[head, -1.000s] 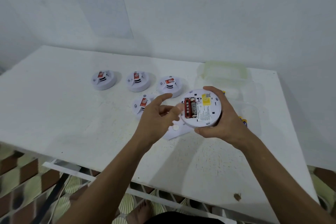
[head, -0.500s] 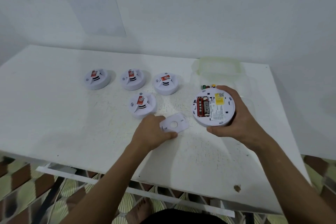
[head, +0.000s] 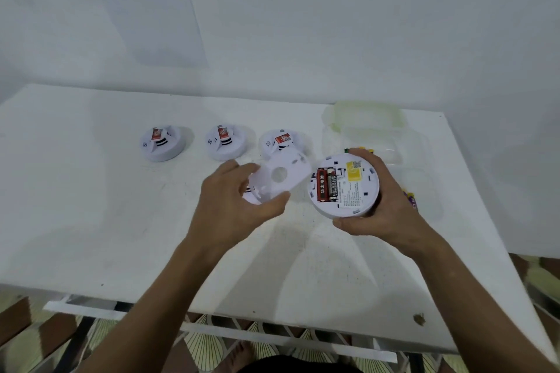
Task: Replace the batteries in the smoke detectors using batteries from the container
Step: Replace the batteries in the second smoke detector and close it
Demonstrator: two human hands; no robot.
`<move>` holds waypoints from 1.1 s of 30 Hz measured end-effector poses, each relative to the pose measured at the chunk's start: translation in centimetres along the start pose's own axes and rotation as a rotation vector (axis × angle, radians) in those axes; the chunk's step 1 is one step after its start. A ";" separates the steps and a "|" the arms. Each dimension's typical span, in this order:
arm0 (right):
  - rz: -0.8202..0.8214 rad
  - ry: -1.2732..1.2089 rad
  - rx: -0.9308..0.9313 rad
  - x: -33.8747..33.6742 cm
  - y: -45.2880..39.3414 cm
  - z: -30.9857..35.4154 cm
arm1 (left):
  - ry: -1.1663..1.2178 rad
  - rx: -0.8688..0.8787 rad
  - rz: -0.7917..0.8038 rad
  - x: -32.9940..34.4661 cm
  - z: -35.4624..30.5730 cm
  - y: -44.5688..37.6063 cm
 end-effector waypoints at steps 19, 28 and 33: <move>-0.020 0.012 -0.041 11.8 -4.9 2.1 | 0.185 0.169 0.258 -5.3 5.3 -3.3; -0.026 0.026 -0.043 13.9 -5.9 3.0 | 0.185 0.138 0.340 -6.2 6.9 -3.8; -0.011 0.030 -0.033 14.8 -6.3 3.0 | 0.166 0.098 0.377 -6.7 7.7 -4.2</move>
Point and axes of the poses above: each hand's wrist, its own y-axis away from the middle knuckle, its own x-axis out of the palm, z = x × y, the point moved 4 cm from there along -y, towards the middle knuckle
